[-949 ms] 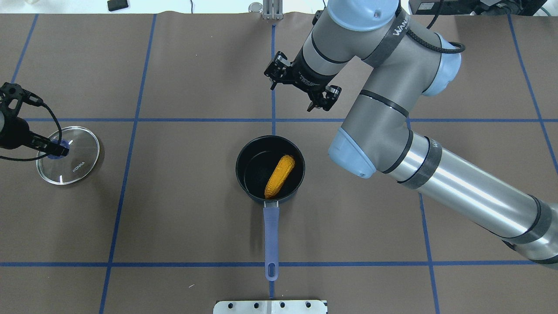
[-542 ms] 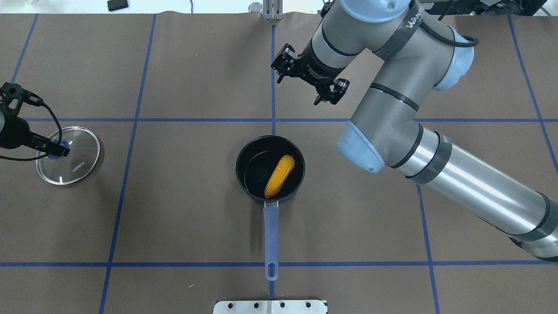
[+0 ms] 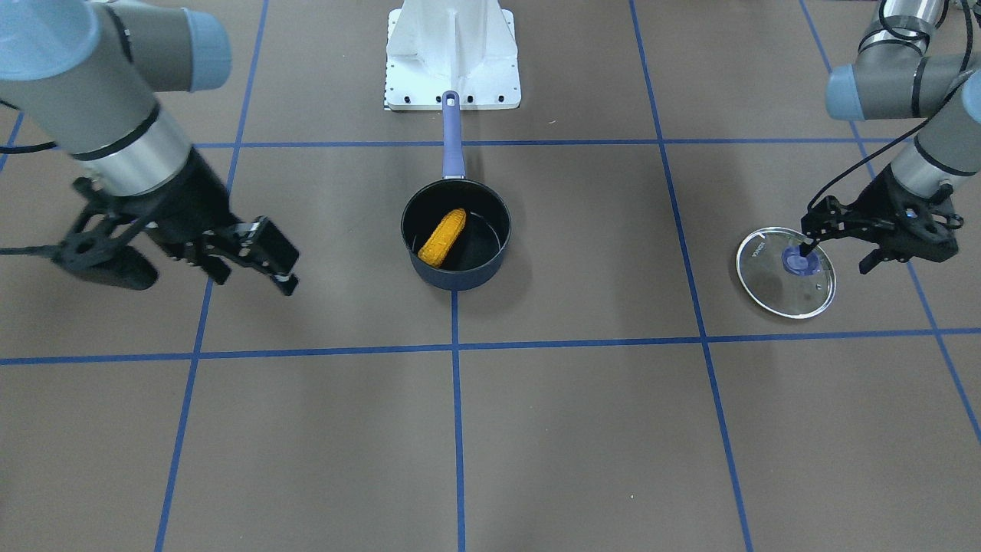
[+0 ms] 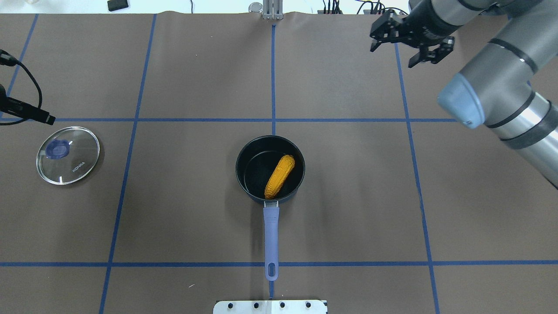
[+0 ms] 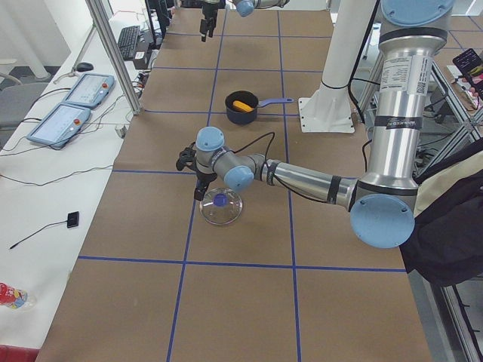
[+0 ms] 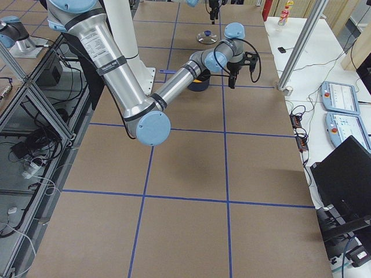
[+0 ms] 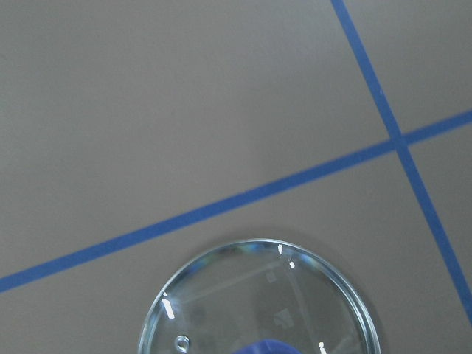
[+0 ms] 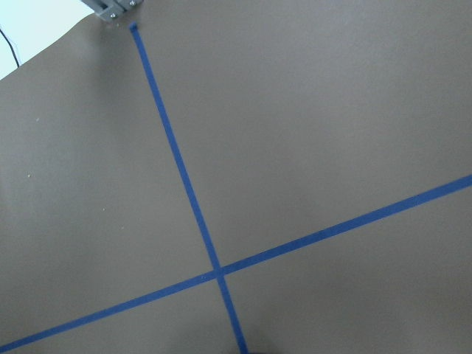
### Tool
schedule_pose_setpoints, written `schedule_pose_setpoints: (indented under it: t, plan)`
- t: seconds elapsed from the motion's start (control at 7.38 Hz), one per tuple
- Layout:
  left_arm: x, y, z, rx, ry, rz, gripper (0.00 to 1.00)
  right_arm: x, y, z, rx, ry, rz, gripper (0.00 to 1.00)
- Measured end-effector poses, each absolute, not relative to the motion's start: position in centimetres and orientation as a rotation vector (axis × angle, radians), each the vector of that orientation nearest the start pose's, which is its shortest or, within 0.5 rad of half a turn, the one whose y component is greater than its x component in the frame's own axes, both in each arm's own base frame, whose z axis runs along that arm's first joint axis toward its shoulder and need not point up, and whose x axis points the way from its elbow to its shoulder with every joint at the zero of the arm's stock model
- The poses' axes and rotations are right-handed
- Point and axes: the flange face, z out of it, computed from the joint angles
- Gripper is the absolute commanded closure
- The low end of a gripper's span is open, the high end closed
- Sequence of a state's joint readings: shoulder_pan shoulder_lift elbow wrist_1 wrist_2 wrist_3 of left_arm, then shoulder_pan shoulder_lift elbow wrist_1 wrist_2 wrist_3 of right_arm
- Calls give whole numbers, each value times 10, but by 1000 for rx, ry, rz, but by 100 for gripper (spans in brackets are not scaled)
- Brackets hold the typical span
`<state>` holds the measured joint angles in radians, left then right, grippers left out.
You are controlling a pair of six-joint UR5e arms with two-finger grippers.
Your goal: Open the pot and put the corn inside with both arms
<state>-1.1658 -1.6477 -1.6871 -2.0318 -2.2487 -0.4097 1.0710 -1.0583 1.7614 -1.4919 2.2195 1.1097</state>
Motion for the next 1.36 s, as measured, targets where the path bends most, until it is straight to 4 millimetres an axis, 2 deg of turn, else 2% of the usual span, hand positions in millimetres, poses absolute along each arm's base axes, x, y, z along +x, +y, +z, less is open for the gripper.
schedule_pose_setpoints:
  t: [0.27, 0.54, 0.68, 0.95, 1.08, 1.36]
  plan:
    - [81, -544, 521, 327, 830, 243, 3, -165, -598, 344, 125, -902, 223, 0]
    - [21, -549, 550, 330, 821, 268, 3, -93, -590, 421, 141, -859, 144, 0]
    - [0, -548, 565, 332, 820, 274, 3, -61, -581, 453, 140, -853, 124, 0]
    - [-22, -545, 586, 327, 815, 269, 3, -17, -558, 502, 133, -831, 111, 0]
    - [-27, -543, 592, 324, 813, 262, 3, -4, -547, 519, 127, -821, 118, 0]
    - [-36, -537, 600, 323, 808, 258, 3, 8, -530, 544, 123, -802, 138, 0]
